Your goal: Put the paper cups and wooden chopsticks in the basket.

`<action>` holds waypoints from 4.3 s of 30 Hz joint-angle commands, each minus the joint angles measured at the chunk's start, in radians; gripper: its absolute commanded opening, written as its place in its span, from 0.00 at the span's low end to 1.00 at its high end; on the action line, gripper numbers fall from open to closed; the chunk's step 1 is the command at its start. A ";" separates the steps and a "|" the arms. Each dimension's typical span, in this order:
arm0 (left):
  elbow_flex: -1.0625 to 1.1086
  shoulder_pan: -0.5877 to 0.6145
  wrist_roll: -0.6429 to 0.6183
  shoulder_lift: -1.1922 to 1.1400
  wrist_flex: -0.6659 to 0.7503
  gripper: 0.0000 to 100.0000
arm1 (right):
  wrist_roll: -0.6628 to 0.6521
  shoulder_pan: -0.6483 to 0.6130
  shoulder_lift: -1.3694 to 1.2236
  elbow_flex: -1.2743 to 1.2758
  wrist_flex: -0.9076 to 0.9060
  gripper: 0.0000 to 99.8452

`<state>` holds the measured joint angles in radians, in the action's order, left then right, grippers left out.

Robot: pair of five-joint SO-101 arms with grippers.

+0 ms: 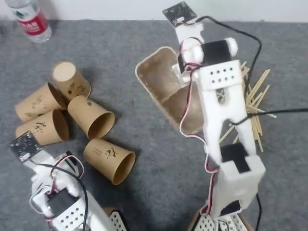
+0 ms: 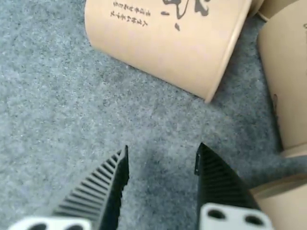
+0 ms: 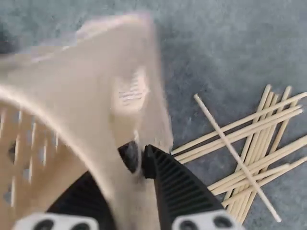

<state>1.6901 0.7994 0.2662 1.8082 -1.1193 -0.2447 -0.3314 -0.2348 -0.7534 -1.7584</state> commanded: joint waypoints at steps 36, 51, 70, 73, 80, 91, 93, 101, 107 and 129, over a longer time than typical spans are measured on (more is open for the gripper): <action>-0.007 -0.003 -0.002 0.012 -0.008 0.22 | -0.038 -0.232 0.292 -0.104 -0.039 0.20; -0.058 0.130 -0.057 0.012 -0.003 0.22 | -0.290 -0.559 0.742 0.941 0.104 0.20; -0.007 0.522 0.235 0.012 -0.083 0.22 | -0.400 -0.659 0.791 1.455 0.722 0.35; -0.007 0.485 0.235 0.012 -0.095 0.22 | -0.400 -0.694 0.791 1.490 0.748 0.35; -0.007 0.471 0.235 0.011 -0.097 0.22 | -0.399 -0.742 0.789 1.513 0.785 0.34; -0.007 0.471 0.235 0.009 -0.097 0.22 | -0.376 -0.740 0.377 1.364 0.897 0.34; -0.007 0.471 0.235 0.009 -0.097 0.22 | -0.379 -0.742 0.343 1.332 0.901 0.30; -0.007 0.470 0.235 0.009 -0.097 0.22 | -0.376 -0.727 0.378 1.247 0.888 0.03; -0.007 0.470 0.235 0.009 -0.097 0.22 | -0.373 -0.642 0.547 1.143 0.699 0.01; -0.007 0.470 0.232 0.009 -0.097 0.22 | -0.287 -0.007 0.753 0.339 0.199 0.01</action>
<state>1.6916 1.2797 0.4918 1.8082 -1.2098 -0.5501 -0.4373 0.5416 -0.3468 -1.5620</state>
